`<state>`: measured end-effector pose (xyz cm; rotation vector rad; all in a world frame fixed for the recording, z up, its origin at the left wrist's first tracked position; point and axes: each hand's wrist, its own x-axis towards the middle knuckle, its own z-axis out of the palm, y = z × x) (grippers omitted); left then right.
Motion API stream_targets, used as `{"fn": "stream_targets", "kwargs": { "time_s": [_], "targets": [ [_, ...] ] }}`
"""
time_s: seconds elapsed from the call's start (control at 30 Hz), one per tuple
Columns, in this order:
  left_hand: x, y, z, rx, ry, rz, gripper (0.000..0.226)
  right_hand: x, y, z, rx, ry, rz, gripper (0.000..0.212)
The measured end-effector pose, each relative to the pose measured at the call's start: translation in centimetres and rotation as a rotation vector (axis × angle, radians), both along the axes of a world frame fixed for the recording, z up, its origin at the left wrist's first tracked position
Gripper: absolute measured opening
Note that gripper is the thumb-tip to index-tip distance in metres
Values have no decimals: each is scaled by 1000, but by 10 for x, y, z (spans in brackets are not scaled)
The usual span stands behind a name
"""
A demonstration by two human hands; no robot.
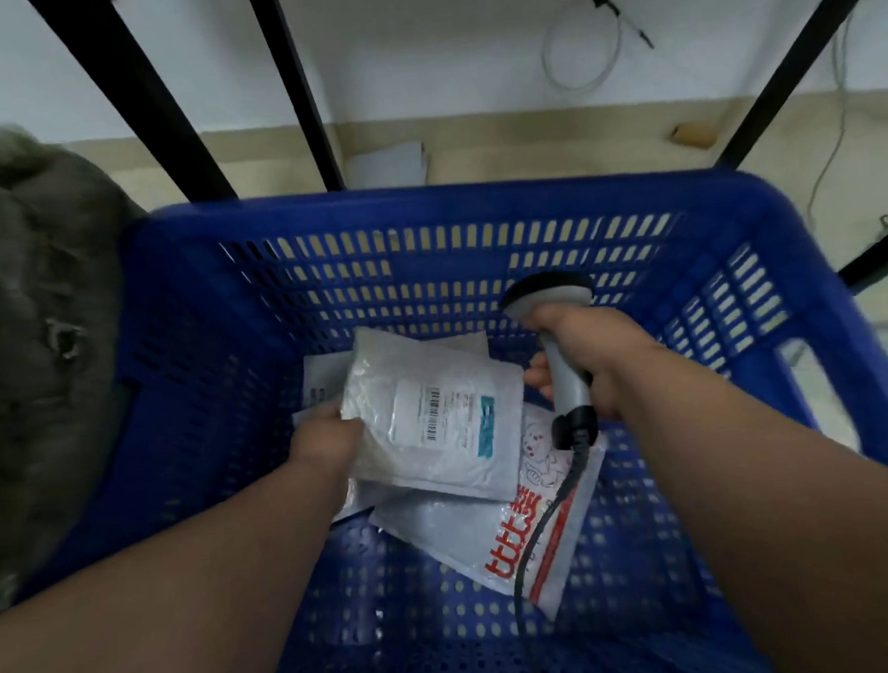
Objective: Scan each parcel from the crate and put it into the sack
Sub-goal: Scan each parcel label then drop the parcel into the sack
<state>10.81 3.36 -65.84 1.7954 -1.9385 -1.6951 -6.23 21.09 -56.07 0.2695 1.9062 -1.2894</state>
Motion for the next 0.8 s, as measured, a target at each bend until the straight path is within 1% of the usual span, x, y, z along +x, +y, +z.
{"fn": "stream_targets", "kwargs": {
  "time_s": [0.07, 0.13, 0.23, 0.37, 0.5, 0.63, 0.73, 0.8],
  "targets": [
    [0, 7, 28, -12, 68, -5, 23, 4, 7, 28, -4, 42, -2, 24],
    [3, 14, 59, -29, 143, -28, 22, 11, 15, 58, -11, 94, 1, 27],
    [10, 25, 113, -98, 240, -62, 18, 28, 25, 107, -31, 197, 18, 23],
    [27, 33, 188, -220, 403, -91, 25, 66, 45, 166, -48, 353, 60, 20],
    [55, 35, 253, -329, 539, -123, 32, 111, 68, 201, -46, 505, 115, 23],
    [86, 37, 291, -381, 659, -76, 34, 143, 87, 222, -46, 654, 239, 20],
    [101, 34, 305, -405, 699, -30, 34, 160, 96, 233, -37, 751, 360, 13],
    [106, 30, 309, -383, 712, -2, 33, 168, 99, 238, -41, 809, 441, 13]
  ]
}}
